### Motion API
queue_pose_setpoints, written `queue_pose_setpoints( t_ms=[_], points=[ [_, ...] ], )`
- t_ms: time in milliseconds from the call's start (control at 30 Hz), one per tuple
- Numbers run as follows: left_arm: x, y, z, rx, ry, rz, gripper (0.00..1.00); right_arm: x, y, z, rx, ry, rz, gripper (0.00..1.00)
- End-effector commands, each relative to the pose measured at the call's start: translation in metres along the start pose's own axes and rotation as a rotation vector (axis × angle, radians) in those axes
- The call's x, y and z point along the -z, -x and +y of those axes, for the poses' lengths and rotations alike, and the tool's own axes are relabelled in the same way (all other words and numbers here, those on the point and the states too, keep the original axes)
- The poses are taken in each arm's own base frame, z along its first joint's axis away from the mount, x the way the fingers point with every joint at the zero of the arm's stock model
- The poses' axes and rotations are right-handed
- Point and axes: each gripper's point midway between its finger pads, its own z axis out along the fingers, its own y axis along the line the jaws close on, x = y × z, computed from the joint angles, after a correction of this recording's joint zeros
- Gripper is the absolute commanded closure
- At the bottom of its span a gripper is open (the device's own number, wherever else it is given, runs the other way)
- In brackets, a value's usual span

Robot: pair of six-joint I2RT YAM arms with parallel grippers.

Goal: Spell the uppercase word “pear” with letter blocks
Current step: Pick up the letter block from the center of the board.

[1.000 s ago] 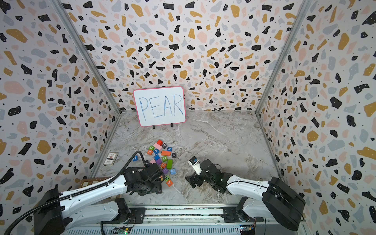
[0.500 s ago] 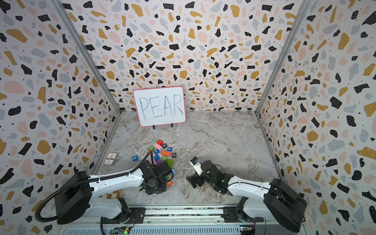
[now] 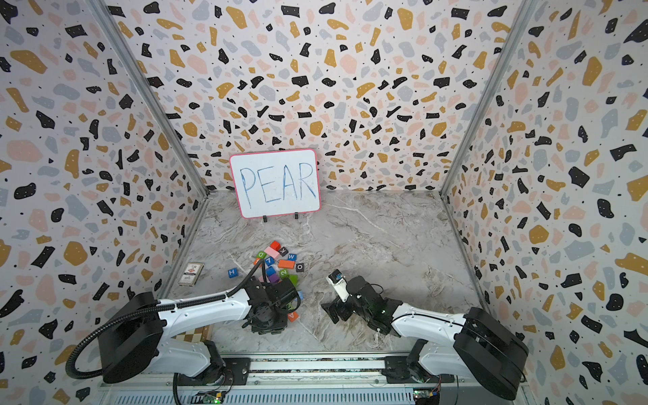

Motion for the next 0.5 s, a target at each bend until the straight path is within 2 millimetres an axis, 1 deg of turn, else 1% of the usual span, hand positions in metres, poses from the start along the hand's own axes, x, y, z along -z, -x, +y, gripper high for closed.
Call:
queue_pose_setpoints(
  t_ms=[0,167,233,400,467],
  points=[
    [0.000,-0.001,0.003,-0.016,0.029,0.010,0.63,-0.001,0.002,-0.002,0.006,-0.013,-0.008,0.01],
    [-0.002,0.000,0.004,-0.035,0.049,0.017,0.64,-0.002,0.004,-0.002,0.002,-0.012,-0.008,0.00],
    [-0.001,0.001,0.006,-0.043,0.065,0.015,0.67,-0.002,0.005,-0.002,0.002,-0.012,-0.009,0.00],
    [0.013,0.010,0.009,-0.071,0.088,-0.037,0.70,-0.001,0.012,-0.004,0.003,-0.027,-0.016,0.01],
    [0.022,0.015,0.010,-0.092,0.095,-0.066,0.71,0.001,0.020,-0.004,0.002,-0.036,-0.025,0.00]
  ],
)
